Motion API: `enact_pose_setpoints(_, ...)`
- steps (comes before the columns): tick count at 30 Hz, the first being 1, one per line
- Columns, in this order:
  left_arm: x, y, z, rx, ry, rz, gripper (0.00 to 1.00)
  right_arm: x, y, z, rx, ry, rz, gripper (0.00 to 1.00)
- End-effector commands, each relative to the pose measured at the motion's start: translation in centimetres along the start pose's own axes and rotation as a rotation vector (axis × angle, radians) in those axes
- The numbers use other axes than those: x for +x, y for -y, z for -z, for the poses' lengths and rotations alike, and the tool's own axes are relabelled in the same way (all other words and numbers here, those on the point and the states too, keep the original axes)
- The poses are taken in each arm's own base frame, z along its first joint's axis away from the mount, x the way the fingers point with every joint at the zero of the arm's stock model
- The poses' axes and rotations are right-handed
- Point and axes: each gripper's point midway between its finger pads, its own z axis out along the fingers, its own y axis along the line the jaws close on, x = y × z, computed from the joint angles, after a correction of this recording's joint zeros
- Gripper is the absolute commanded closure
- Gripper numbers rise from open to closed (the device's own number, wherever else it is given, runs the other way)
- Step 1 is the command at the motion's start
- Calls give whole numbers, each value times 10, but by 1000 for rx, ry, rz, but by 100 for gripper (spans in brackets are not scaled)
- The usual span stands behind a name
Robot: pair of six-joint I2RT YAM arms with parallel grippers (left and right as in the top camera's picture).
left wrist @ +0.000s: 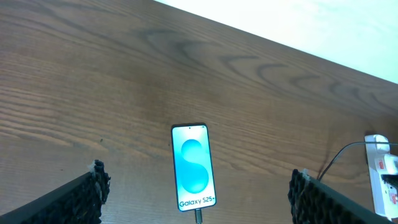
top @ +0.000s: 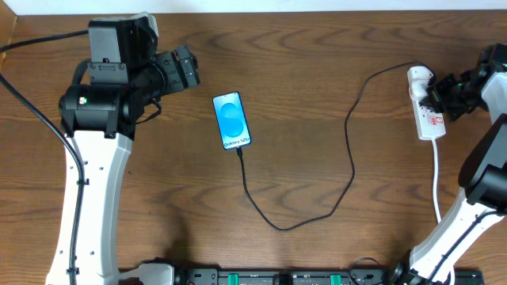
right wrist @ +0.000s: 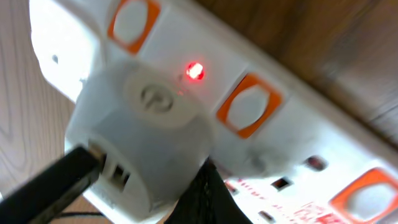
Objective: Plug charger to phone and switch on socket
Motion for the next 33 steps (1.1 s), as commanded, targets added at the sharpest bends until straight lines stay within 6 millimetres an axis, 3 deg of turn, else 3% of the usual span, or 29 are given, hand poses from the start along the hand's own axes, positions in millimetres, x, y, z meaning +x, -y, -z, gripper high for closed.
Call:
enact_pose_setpoints(1, 0, -3, 4, -11, 9, -8, 7, 9, 13, -39, 59, -27, 7, 99)
enact_pose_setpoints(5, 0, -3, 4, -11, 9, -8, 7, -13, 17, -22, 32, 39, -16, 99)
enact_pose_setpoints(10, 0, -3, 4, -11, 9, -8, 7, -43, 27, 22, -2, 145, -63, 99)
enact_pose_setpoints(12, 0, -3, 4, -11, 9, -8, 7, -54, 31, 52, -25, 199, -77, 99)
enact_pose_setpoints(19, 0, -3, 4, -11, 9, -7, 7, -50, 24, 127, -59, 295, 19, 99)
enact_pose_setpoints(23, 0, -3, 4, -11, 9, -8, 7, -23, -9, 175, -121, 343, 220, 99)
enact_pose_setpoints(26, 0, -3, 4, -11, 9, -8, 7, 12, -38, 206, -173, 361, 415, 99)
enact_pose_setpoints(33, 0, -3, 4, -11, 9, -7, 7, 126, -87, 262, -174, 406, 841, 99)
